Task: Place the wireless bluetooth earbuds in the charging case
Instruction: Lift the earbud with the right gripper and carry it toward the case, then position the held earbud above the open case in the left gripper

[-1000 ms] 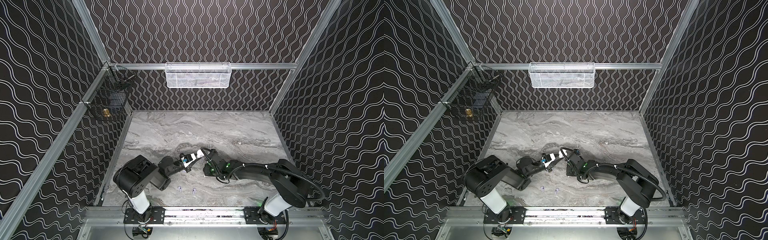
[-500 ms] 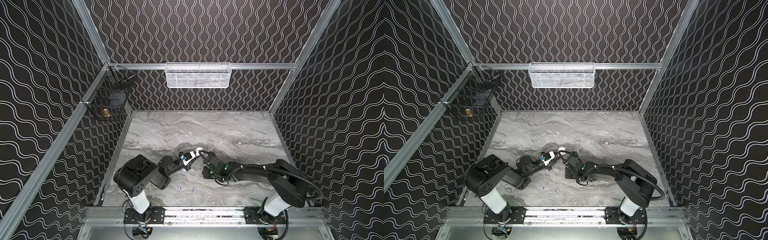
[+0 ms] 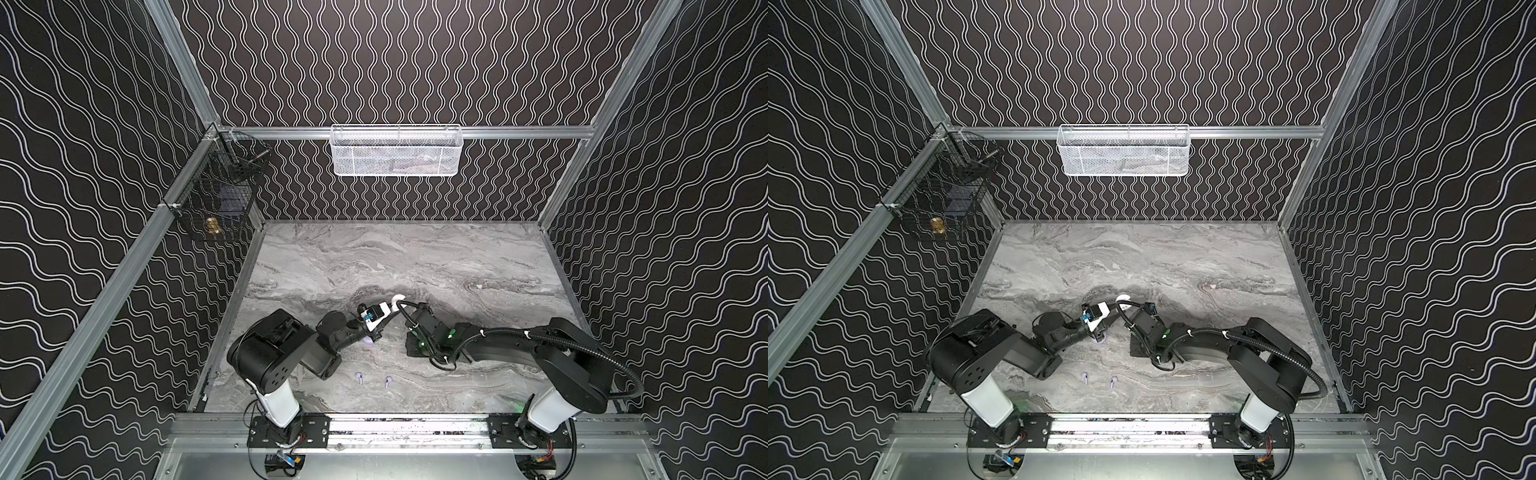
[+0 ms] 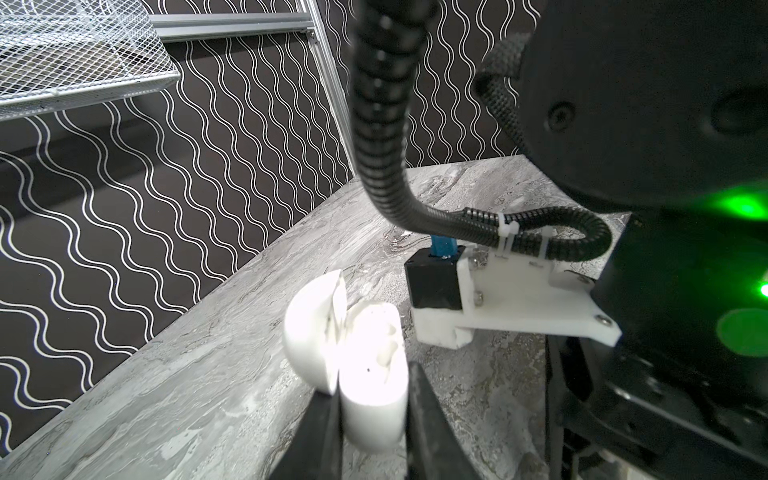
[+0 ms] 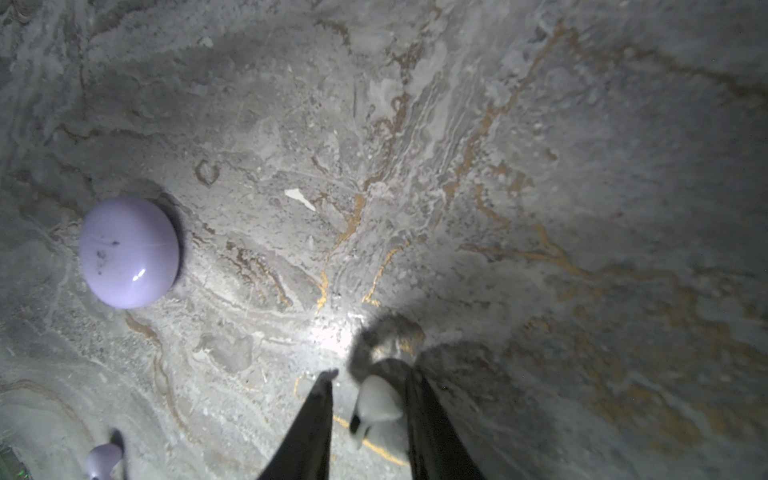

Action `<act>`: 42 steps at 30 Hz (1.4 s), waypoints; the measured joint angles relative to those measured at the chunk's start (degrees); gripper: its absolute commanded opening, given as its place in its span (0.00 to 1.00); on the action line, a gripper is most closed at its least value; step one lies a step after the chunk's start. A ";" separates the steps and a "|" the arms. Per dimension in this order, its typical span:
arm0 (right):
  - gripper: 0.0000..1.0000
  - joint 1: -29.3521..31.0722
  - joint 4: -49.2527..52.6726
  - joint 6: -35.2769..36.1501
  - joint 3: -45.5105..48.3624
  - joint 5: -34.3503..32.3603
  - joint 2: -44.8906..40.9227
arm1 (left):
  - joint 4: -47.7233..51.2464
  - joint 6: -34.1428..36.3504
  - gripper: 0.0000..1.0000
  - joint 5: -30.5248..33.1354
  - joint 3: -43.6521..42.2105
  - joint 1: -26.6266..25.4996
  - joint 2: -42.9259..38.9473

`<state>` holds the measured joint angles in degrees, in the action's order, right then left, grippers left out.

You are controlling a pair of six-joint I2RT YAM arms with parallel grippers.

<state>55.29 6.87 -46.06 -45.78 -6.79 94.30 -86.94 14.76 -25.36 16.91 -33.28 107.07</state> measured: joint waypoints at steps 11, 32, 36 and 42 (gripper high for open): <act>0.30 0.66 0.50 -0.02 -0.02 -0.57 0.04 | 0.00 -0.04 0.18 0.02 0.00 0.00 0.00; 0.30 1.07 2.38 -0.59 -1.62 -1.70 0.94 | 0.00 -0.04 0.18 0.00 0.00 0.00 0.00; 0.30 1.79 3.72 -0.59 -2.71 -2.62 1.64 | 0.00 -0.04 0.18 0.00 0.00 0.00 0.00; 0.29 3.06 6.16 -0.59 -4.72 -4.50 2.91 | 0.00 -0.04 0.18 0.02 0.00 0.02 0.00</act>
<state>58.35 13.04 -46.65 -50.50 -11.29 97.21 -86.94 14.72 -25.34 16.91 -33.26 107.07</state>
